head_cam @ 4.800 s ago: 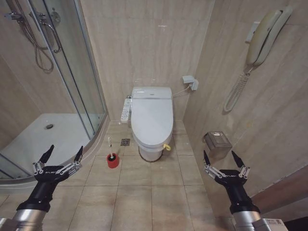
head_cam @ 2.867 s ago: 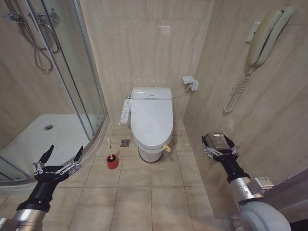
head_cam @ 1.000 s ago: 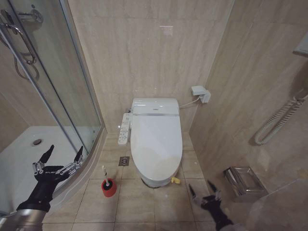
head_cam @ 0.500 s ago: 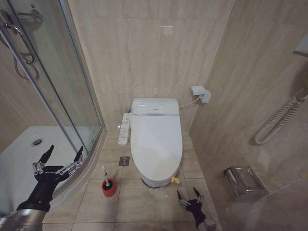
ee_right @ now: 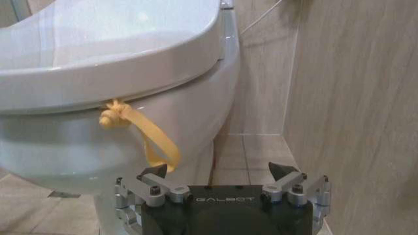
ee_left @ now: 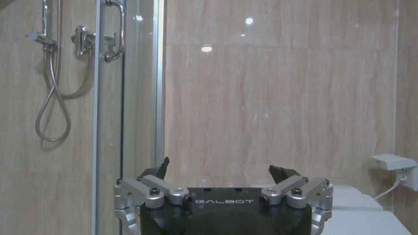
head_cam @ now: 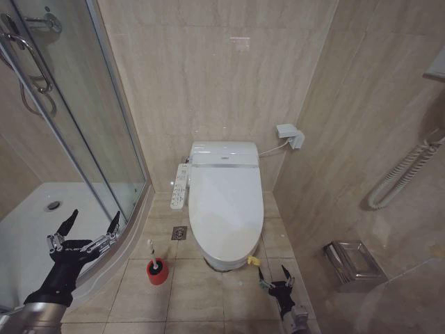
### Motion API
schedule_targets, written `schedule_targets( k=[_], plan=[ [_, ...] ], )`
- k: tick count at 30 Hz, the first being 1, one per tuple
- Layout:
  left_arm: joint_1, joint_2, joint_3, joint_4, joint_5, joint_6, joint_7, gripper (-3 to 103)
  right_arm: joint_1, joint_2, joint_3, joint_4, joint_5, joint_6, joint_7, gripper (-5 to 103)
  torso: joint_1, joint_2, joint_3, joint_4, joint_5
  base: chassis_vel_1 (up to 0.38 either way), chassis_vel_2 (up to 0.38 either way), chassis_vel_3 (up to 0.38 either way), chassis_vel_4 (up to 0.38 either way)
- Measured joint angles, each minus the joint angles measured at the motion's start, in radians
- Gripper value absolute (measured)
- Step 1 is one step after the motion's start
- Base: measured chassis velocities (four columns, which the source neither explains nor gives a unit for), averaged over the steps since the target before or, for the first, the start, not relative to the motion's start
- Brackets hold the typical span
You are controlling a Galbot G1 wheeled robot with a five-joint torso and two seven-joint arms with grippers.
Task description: Open the toilet lid, clean the toilet bowl with a toilet brush, close the toilet lid, and flush.
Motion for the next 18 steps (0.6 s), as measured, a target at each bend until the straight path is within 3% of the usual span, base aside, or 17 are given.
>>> schedule_targets(
  k=[5, 18],
  plan=[
    [0.0, 0.0, 0.0, 0.0, 0.0, 0.0, 0.0, 100, 0.0, -0.002, -0.015, 0.015, 0.058, -0.021, -0.004, 100, 0.0, 0.0, 0.0, 0.0, 0.0, 0.0, 0.0, 0.0, 0.0],
    [0.0, 0.0, 0.0, 0.0, 0.0, 0.0, 0.0, 100, 0.069, 0.034, -0.023, -0.032, 0.054, 0.004, 0.027, 100, 0.0, 0.0, 0.0, 0.0002, 0.0001, 0.0, 0.0, 0.0, 0.0]
  ],
)
